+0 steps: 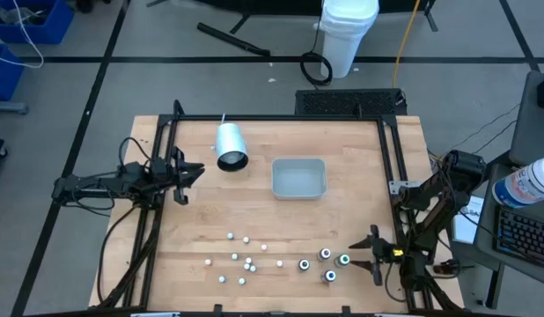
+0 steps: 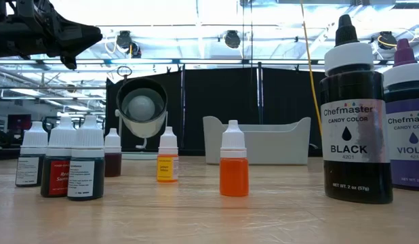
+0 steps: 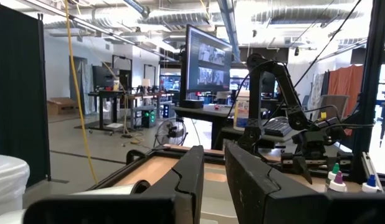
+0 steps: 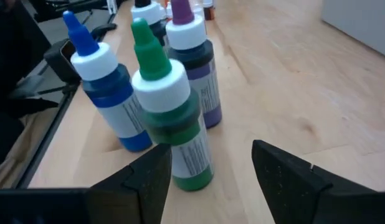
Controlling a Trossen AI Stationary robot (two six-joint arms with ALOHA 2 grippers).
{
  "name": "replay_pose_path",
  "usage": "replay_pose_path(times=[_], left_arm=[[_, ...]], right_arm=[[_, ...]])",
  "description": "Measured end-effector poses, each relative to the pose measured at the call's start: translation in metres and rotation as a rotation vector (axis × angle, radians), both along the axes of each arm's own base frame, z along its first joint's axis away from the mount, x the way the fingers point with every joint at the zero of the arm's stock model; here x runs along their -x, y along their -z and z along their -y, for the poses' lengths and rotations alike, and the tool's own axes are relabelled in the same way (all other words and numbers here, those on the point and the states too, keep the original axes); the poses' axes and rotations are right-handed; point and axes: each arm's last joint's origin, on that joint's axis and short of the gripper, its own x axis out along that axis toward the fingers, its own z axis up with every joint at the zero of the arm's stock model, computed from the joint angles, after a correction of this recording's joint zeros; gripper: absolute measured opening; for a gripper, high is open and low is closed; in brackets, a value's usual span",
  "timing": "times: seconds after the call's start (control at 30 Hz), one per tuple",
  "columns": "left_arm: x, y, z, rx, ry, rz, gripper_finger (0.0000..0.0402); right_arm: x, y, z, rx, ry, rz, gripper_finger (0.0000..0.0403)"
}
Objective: Pick & Place food coloring
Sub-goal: Put the green food coloring bottle into the gray bin
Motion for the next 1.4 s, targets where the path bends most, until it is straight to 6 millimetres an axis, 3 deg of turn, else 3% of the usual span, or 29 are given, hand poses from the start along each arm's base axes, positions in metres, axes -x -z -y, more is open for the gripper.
replay_pose_path(times=[0.7, 1.4], left_arm=[[0.000, 0.000, 0.000, -0.003, -0.002, 0.002, 0.0072], [0.000, 0.000, 0.000, 0.005, 0.000, 0.004, 0.0072]], right_arm=[[-0.005, -0.005, -0.007, 0.029, -0.062, 0.020, 0.0212], [-0.027, -0.006, -0.002, 0.034, -0.071, -0.035, 0.0219]])
